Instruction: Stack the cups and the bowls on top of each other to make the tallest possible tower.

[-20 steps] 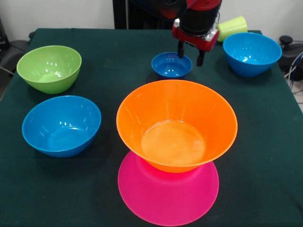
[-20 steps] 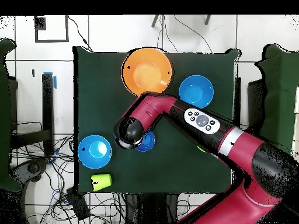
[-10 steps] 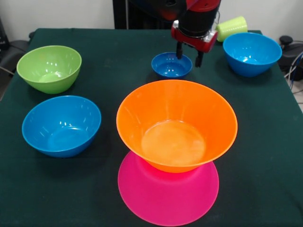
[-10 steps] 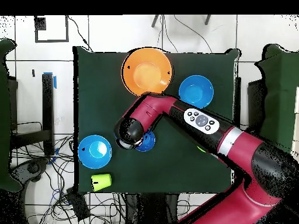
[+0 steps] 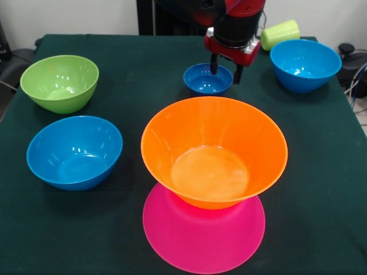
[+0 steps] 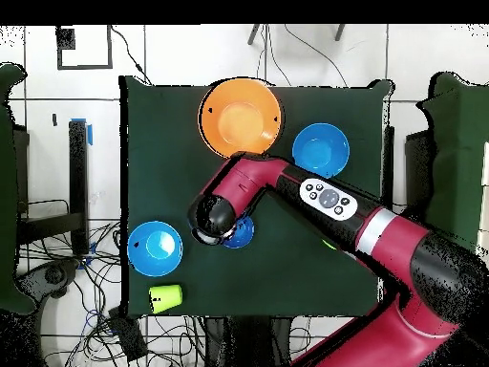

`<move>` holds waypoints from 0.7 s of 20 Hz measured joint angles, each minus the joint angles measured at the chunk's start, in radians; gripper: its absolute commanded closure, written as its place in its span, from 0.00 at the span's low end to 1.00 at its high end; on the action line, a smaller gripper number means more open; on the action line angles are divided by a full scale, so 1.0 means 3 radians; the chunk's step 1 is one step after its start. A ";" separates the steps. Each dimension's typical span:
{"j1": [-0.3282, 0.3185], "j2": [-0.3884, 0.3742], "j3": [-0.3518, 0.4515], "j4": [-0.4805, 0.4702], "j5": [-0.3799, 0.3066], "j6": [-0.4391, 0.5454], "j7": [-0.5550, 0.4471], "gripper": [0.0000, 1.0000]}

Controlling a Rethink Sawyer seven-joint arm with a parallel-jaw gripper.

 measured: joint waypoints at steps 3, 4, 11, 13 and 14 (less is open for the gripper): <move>-0.0002 0.0017 -0.0010 0.0000 -0.0041 0.0000 0.0000 0.00; -0.0003 0.0021 -0.0012 0.0000 -0.0049 0.0000 0.0000 0.00; -0.0026 0.0025 -0.0015 0.0001 -0.0112 0.0000 0.0000 0.00; -0.0033 0.0025 -0.0015 0.0004 -0.0119 -0.0001 0.0000 0.00; -0.0034 0.0025 -0.0016 0.0006 -0.0122 0.0000 0.0000 0.00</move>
